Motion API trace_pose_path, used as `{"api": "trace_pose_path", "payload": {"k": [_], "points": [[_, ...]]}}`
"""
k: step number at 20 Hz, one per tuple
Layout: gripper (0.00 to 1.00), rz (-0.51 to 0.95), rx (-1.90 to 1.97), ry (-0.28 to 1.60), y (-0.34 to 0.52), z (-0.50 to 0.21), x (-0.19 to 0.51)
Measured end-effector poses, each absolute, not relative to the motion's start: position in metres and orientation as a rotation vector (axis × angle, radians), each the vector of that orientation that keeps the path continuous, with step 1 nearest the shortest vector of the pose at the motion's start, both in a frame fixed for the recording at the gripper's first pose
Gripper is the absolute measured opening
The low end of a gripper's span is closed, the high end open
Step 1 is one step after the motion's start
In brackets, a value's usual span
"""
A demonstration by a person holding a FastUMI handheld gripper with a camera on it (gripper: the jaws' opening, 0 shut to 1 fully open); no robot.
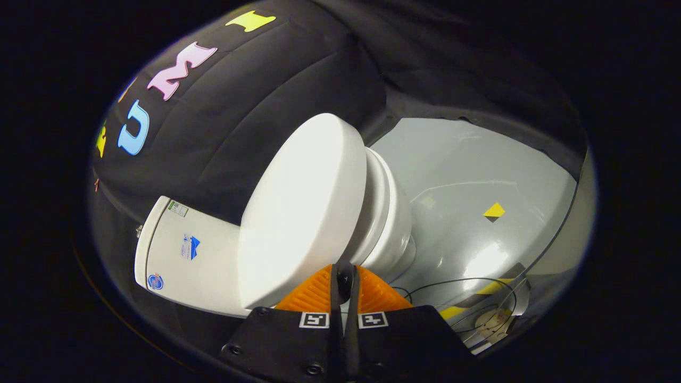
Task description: Open the toilet lid.
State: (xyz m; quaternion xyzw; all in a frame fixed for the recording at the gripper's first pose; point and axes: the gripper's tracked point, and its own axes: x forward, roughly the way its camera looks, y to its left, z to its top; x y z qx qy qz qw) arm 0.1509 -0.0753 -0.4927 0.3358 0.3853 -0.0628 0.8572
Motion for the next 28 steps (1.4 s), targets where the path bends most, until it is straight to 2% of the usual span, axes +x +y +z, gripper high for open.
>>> {"api": "trace_pose_path", "payload": {"k": [4, 11, 16, 28], "points": [[0.05, -0.127, 0.545, 0.772, -0.066, -0.459, 0.152], [0.05, -0.078, 0.264, 0.604, -0.012, -0.350, 0.160], [0.05, -0.036, 0.184, 0.570, 0.024, -0.313, 0.162], [0.05, 0.225, 0.066, 0.420, 0.171, -0.244, 0.166]]}}
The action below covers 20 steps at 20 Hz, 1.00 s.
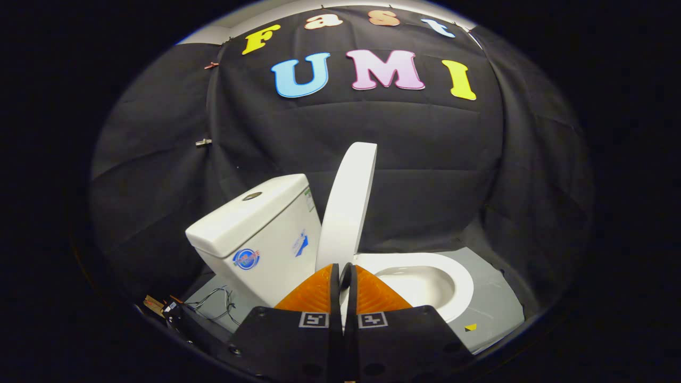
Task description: Open the toilet lid.
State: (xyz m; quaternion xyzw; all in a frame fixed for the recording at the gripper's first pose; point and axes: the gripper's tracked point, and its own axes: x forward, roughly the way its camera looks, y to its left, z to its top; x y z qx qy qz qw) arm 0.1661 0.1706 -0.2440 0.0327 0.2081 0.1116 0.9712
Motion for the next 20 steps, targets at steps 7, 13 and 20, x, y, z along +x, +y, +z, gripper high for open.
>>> {"api": "trace_pose_path", "payload": {"k": [7, 13, 20], "points": [[0.05, 0.340, 0.025, 0.401, 0.234, -0.240, 0.167], [0.06, 0.388, 0.026, 0.409, 0.261, -0.243, 0.162], [0.05, 0.417, 0.010, 0.406, 0.272, -0.244, 0.162]]}}
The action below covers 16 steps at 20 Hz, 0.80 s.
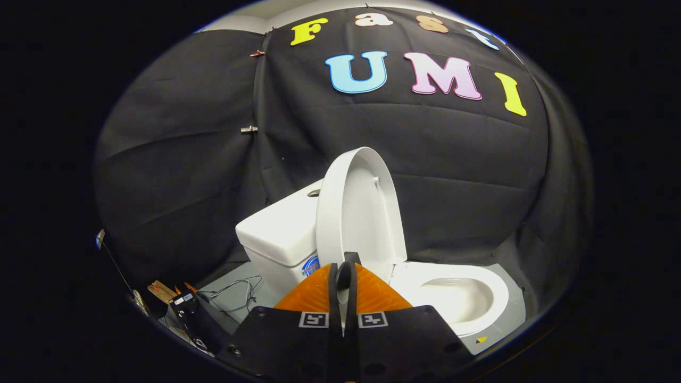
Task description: Open the toilet lid.
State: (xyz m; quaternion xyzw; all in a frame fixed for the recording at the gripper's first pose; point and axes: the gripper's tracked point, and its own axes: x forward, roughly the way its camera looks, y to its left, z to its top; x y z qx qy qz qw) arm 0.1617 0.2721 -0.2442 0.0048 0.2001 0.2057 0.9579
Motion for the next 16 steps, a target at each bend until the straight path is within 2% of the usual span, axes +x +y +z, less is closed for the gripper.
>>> {"api": "trace_pose_path", "payload": {"k": [7, 9, 13, 16], "points": [[0.07, 0.437, -0.003, 0.437, 0.274, -0.243, 0.161], [0.21, 0.436, 0.021, 0.482, 0.268, -0.246, 0.156], [1.00, 0.439, 0.039, 0.525, 0.254, -0.235, 0.135], [1.00, 0.426, 0.031, 0.409, 0.236, -0.178, 0.120]]}}
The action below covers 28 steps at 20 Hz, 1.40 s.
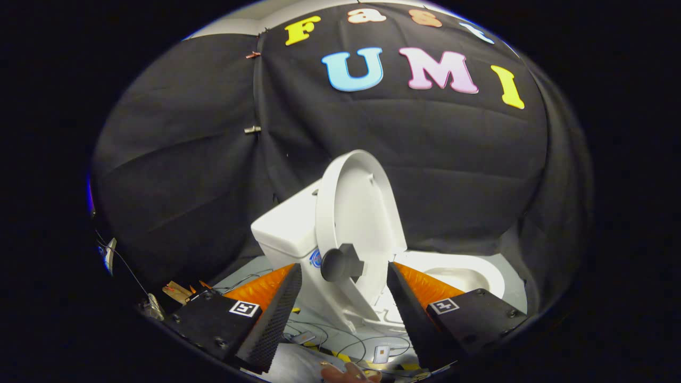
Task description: Open the toilet lid.
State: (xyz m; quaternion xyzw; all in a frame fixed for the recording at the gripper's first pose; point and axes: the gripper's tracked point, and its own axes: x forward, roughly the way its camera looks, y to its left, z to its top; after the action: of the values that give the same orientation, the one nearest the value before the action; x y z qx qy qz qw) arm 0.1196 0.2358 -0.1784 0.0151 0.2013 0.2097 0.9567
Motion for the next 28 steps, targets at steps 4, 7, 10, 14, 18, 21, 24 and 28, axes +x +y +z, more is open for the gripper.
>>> {"api": "trace_pose_path", "payload": {"k": [4, 7, 10, 14, 18, 21, 24, 28], "points": [[1.00, 0.384, 0.010, 0.228, 0.202, -0.101, 0.090], [0.99, 0.336, 0.001, 0.108, 0.173, -0.050, 0.062], [0.99, 0.285, -0.005, 0.008, 0.147, -0.011, 0.037], [0.99, 0.238, -0.001, -0.072, 0.121, 0.020, 0.013], [0.99, 0.182, 0.014, -0.107, 0.092, 0.033, 0.004], [0.99, 0.157, 0.012, -0.112, 0.081, 0.034, 0.003], [0.99, 0.146, -0.003, -0.100, 0.074, 0.031, 0.002], [0.99, 0.117, -0.012, -0.094, 0.061, 0.031, 0.003]]}}
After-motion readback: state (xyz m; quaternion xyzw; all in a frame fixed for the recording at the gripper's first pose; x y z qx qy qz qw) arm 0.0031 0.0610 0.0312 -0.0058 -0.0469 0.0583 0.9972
